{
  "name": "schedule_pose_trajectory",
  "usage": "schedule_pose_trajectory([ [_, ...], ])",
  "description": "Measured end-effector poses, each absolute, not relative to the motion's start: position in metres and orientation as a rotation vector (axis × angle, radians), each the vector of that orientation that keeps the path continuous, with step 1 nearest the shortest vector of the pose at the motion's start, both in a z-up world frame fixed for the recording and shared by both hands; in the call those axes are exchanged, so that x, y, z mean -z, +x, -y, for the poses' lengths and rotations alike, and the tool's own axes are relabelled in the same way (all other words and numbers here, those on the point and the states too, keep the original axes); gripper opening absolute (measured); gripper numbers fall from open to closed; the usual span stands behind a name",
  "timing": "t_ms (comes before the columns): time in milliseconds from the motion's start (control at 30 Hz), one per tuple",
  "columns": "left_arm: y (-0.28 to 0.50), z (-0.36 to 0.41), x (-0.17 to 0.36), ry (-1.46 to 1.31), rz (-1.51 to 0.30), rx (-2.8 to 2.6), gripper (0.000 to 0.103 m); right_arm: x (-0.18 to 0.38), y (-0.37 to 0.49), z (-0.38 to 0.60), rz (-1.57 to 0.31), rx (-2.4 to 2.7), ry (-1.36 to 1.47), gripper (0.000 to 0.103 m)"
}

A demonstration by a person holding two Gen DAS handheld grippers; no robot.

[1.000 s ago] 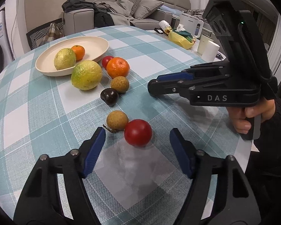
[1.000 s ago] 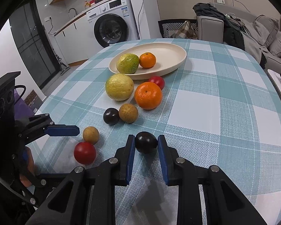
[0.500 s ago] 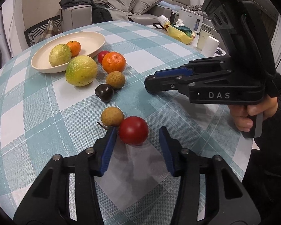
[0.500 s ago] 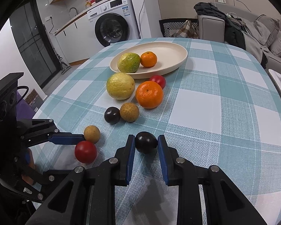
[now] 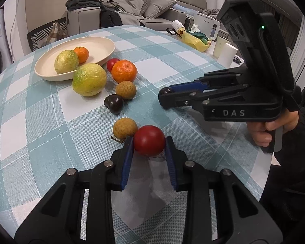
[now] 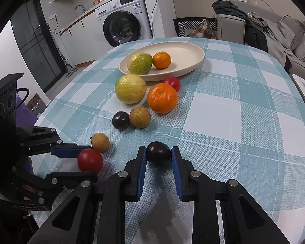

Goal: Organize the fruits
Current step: 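Close left gripper on the red tomato, then lift the plum with right gripper while left gripper carries the red tomato toward the plate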

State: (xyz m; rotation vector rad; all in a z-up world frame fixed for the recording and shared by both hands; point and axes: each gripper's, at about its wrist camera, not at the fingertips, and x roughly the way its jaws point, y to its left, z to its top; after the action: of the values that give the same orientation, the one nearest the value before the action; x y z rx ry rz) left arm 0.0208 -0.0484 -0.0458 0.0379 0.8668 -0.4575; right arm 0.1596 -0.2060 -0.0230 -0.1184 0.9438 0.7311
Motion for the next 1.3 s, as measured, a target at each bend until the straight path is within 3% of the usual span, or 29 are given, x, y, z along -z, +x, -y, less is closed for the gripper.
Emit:
schedule_pose_trajectory([
  [1300, 0.022, -0.008, -0.004, -0.121, -0.607, 0.212, 0.028, -0.020, 0.154, 0.203, -0.743, -0.754, -0.041, 0.025],
])
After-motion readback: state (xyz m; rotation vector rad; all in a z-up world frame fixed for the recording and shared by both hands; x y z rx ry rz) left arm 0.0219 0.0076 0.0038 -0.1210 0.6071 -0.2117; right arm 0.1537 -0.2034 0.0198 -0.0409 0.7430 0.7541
